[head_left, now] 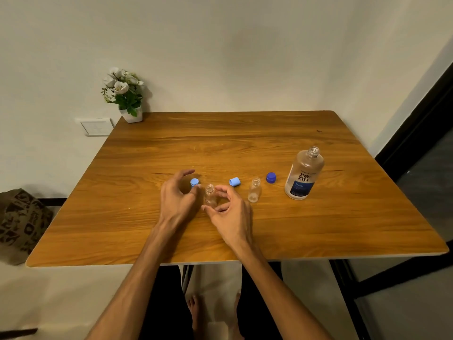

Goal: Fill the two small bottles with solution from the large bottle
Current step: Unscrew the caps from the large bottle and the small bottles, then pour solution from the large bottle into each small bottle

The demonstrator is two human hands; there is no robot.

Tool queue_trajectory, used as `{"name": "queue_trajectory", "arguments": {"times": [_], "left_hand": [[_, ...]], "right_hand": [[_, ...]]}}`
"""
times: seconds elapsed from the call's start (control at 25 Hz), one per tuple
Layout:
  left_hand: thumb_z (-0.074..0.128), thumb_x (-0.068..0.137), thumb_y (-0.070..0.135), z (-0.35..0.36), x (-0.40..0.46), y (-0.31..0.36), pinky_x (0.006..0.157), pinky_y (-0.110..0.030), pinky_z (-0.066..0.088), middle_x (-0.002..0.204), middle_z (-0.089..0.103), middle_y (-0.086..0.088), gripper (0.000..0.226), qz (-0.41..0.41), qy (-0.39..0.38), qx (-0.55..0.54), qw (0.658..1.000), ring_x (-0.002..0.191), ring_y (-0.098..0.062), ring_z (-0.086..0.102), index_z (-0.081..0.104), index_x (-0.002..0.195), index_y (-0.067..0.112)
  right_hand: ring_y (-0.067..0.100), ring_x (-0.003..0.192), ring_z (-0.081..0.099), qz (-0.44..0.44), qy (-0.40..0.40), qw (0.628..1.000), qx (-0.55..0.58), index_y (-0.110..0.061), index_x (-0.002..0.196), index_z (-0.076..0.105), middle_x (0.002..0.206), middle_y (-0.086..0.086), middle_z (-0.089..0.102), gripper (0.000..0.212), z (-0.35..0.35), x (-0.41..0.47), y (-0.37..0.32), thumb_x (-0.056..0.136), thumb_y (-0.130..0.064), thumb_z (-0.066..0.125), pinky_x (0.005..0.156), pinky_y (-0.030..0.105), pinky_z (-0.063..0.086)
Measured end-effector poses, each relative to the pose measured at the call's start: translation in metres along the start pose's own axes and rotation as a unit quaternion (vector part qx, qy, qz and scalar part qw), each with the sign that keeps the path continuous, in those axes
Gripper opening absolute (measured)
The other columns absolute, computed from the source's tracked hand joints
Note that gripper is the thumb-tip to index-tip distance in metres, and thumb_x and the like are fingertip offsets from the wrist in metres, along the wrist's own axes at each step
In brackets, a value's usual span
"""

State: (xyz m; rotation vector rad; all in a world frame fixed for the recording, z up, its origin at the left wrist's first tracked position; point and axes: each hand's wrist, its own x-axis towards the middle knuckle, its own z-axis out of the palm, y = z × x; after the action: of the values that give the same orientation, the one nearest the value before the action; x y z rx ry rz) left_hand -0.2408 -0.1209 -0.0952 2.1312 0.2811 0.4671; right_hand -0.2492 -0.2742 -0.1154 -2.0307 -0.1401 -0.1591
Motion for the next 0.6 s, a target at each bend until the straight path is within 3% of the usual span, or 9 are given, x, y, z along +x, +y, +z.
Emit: {"name": "queue_trajectory", "arguments": {"times": [0.08,0.16,0.32,0.48,0.6], "left_hand": [[0.07,0.086,0.016,-0.003,-0.01,0.006,0.098,-0.047,0.055,0.117,0.074,0.003,0.031,0.041,0.071,-0.027,0.996,0.11,-0.012,0.065,0.075,0.116,0.017],[0.066,0.083,0.011,-0.004,-0.021,0.018,0.085,-0.049,0.056,0.101,0.074,0.0,0.02,0.088,0.137,-0.058,0.985,0.093,-0.017,0.065,0.075,0.101,0.014],[0.066,0.084,-0.005,0.016,-0.052,0.069,0.07,-0.037,0.052,0.085,0.068,-0.007,0.014,0.189,0.147,-0.095,0.966,0.078,-0.019,0.062,0.07,0.092,0.006],[0.076,0.084,0.004,0.07,-0.069,0.095,0.085,-0.037,0.057,0.106,0.07,-0.004,0.027,0.207,0.081,-0.07,0.972,0.096,-0.019,0.067,0.07,0.11,0.006],[0.082,0.085,0.021,0.101,-0.063,0.093,0.104,-0.044,0.054,0.138,0.061,-0.006,0.058,0.117,0.031,-0.038,0.992,0.124,-0.022,0.06,0.059,0.137,0.011]], "right_hand": [[-0.003,0.07,0.073,-0.001,-0.004,1.0,0.016,-0.029,0.127,0.068,0.113,-0.016,0.077,0.058,-0.01,-0.006,0.002,0.075,-0.032,0.094,0.073,0.035,0.066],[-0.003,0.069,0.073,-0.01,0.006,1.0,0.021,-0.026,0.125,0.071,0.097,-0.021,0.074,0.049,-0.023,-0.013,0.004,0.081,-0.029,0.091,0.066,0.032,0.066],[0.003,0.074,0.074,-0.058,0.132,0.987,0.071,-0.02,0.105,0.078,0.09,-0.014,0.078,0.016,-0.071,-0.022,0.01,0.089,-0.018,0.083,0.06,0.023,0.062],[0.008,0.076,0.071,-0.03,0.285,0.954,0.091,-0.016,0.101,0.078,0.09,-0.007,0.077,0.013,-0.13,-0.005,0.024,0.088,-0.014,0.081,0.059,0.026,0.059],[0.011,0.094,0.066,-0.005,0.343,0.938,0.043,-0.019,0.118,0.07,0.113,-0.004,0.071,0.043,-0.156,0.018,0.039,0.079,-0.024,0.087,0.068,0.027,0.059]]}}
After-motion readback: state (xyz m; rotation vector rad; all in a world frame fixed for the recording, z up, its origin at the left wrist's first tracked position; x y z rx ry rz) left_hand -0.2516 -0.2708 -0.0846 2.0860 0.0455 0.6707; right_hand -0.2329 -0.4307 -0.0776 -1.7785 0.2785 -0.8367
